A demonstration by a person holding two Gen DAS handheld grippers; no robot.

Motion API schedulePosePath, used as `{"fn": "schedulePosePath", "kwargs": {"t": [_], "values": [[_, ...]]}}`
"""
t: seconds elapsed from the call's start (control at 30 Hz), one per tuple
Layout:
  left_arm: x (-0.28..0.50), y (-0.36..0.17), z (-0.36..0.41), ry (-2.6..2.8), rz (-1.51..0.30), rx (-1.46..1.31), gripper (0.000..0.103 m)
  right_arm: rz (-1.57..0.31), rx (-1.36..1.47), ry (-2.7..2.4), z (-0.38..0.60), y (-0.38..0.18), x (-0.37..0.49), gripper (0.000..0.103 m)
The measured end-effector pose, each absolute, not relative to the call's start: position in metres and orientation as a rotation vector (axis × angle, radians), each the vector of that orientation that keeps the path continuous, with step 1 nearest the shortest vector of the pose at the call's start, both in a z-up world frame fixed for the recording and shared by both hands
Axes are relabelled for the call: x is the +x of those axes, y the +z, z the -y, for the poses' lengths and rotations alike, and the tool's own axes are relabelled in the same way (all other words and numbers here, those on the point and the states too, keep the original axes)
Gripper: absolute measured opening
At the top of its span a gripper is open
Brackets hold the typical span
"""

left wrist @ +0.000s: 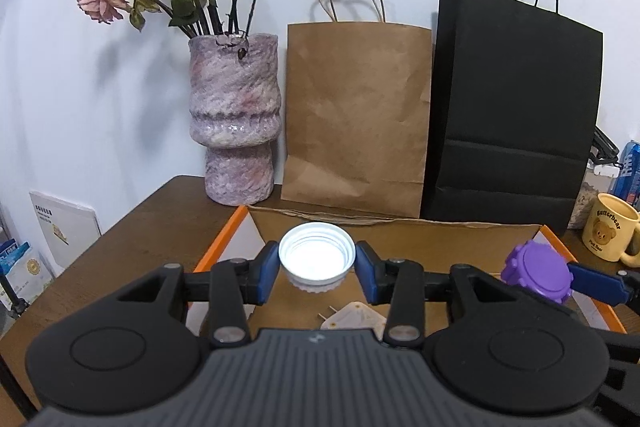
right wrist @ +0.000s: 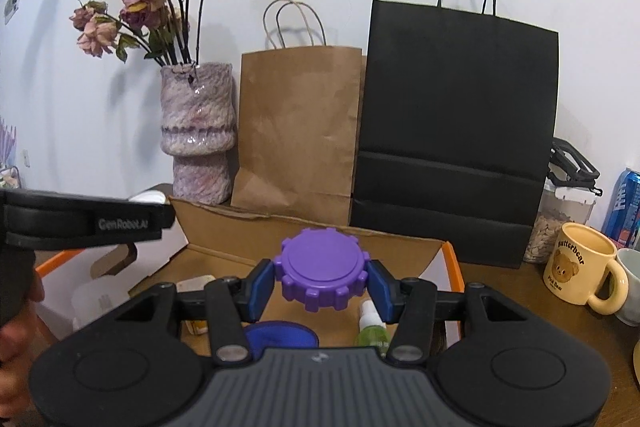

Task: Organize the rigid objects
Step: 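Open the left gripper to drop the white cap while the right gripper drops the purple lid into the box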

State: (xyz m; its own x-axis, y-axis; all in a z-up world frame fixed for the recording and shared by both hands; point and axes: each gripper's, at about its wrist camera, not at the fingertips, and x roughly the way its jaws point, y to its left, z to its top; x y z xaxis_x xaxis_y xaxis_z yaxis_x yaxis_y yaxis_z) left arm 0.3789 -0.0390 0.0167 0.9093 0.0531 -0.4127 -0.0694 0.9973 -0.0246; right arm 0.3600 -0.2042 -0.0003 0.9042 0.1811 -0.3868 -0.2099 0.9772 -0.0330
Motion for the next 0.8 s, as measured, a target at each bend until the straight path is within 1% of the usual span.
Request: {"fn": "schedulePosePath", "kwargs": {"t": [0.03,0.07,0.1,0.13,0.17,0.2,0.27,0.8], "values": [[0.3787,0.0173,0.039,0.069,-0.423,-0.035,0.064,-0.398,-0.077,0.198,0.2041,-0.0008,0.3604,0.055],[0.3779,0.0179,0.0392,0.076,-0.417,-0.03,0.069,-0.401,-0.078,0.193,0.2044,-0.0012,0.3605,0.066],[0.3771,0.0184,0.0395,0.085,-0.41,-0.023,0.081,-0.401,-0.076,0.188,0.2049,-0.0015,0.3602,0.08],[0.3766,0.019,0.0397,0.093,-0.407,-0.018,0.093,-0.398,-0.074,0.184,0.2056,-0.0013,0.3598,0.086],[0.3759,0.0195,0.0393,0.101,-0.402,-0.019,0.099,-0.39,-0.072,0.179,0.2065,-0.001,0.3588,0.094],[0.3753,0.0203,0.0383,0.104,-0.394,-0.024,0.103,-0.382,-0.069,0.174,0.2074,-0.0005,0.358,0.099],[0.375,0.0218,0.0368,0.101,-0.391,-0.034,0.103,-0.376,-0.06,0.167,0.2097,0.0001,0.3581,0.103],[0.3772,0.0218,0.0345,0.124,-0.409,-0.043,0.103,-0.39,-0.059,0.163,0.2098,-0.0008,0.3601,0.103]]}}
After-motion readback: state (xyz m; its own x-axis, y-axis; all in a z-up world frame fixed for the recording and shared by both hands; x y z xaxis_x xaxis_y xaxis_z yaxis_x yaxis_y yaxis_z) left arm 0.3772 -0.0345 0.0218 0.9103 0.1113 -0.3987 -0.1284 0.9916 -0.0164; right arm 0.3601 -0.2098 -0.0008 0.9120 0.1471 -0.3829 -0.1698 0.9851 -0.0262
